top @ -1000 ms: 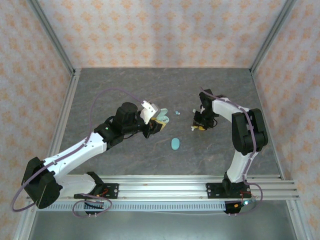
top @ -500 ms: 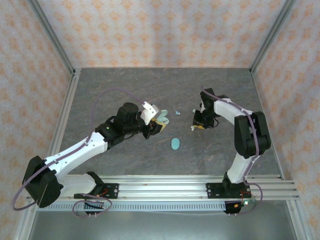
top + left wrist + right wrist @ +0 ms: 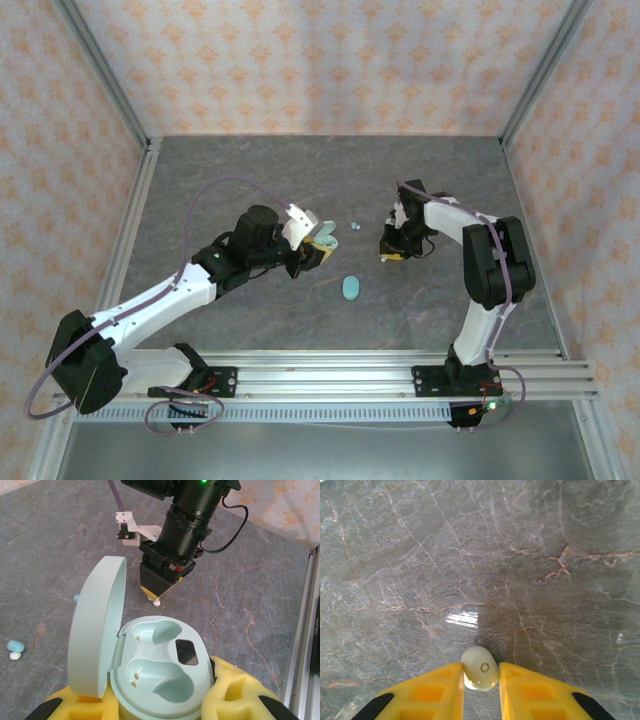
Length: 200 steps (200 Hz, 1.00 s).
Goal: Insert the wireless bluetooth earbuds into the charging case
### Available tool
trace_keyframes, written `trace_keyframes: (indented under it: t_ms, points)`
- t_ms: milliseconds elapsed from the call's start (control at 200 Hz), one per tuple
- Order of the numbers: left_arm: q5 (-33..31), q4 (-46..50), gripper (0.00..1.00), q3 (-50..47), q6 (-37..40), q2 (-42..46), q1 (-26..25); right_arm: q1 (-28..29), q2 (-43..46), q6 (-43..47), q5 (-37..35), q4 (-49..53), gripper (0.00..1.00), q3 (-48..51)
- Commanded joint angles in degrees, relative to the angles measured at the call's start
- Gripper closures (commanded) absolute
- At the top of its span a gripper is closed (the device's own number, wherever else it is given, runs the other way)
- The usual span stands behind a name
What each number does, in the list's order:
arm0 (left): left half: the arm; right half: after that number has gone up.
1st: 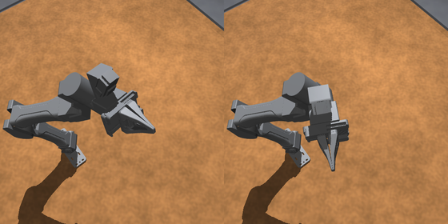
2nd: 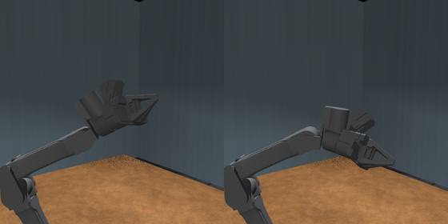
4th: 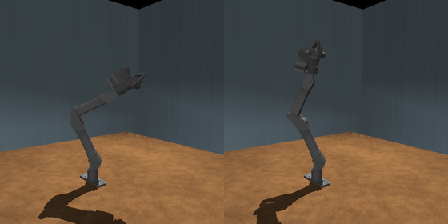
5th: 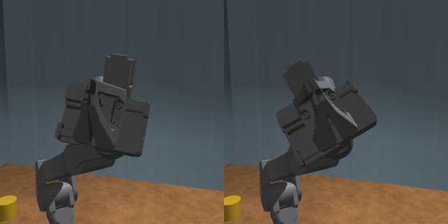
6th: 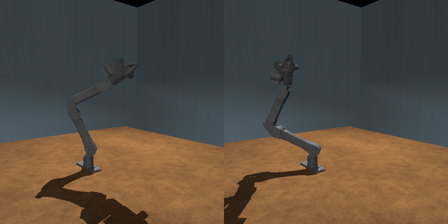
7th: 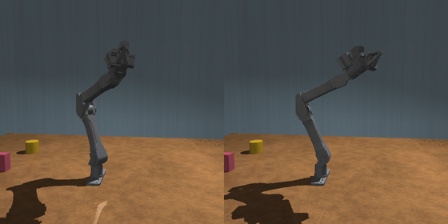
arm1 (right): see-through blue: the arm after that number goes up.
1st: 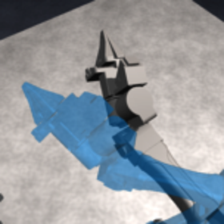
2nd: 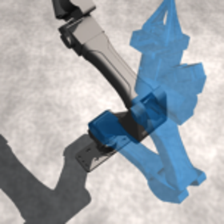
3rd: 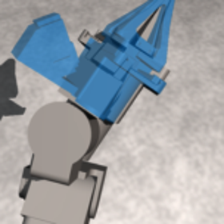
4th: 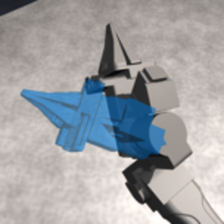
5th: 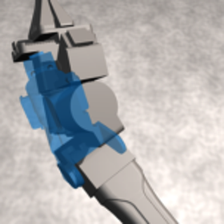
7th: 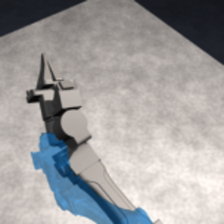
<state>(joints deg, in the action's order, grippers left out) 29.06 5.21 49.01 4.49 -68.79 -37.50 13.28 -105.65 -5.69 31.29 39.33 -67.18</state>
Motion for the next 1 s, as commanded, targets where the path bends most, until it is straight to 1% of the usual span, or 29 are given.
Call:
trace_keyframes:
  t_ms: [0,345,530,670,766,891,996]
  points:
    - [-1.26,0.76,0.93,1.52,0.95,0.18,-0.06,-0.45,-1.03,1.74,-0.79,-0.15,0.76,-0.85]
    - [-0.93,0.32,0.93,1.96,0.87,-0.97,-0.08,-0.38,-1.34,0.16,-0.97,-0.72,0.77,0.18]
    - [-0.85,0.22,0.93,2.10,0.96,-1.14,-0.04,0.07,0.56,-2.80,-0.55,-2.16,0.83,1.08]
    - [-0.89,0.06,0.93,2.10,1.05,-0.84,-0.04,0.34,3.03,-4.65,-1.35,-2.01,0.86,1.00]
    - [-0.85,-0.11,0.94,1.73,1.27,-0.29,-0.06,0.34,4.74,-5.45,-2.47,-0.19,0.87,0.15]
    - [-0.52,-2.70,0.94,0.37,1.30,0.96,-0.04,0.34,8.08,-6.25,-4.09,3.82,0.87,-1.26]
    - [0.31,-5.57,0.94,-0.70,1.64,1.97,-0.03,0.30,12.36,-8.40,-7.96,8.23,0.87,-2.41]
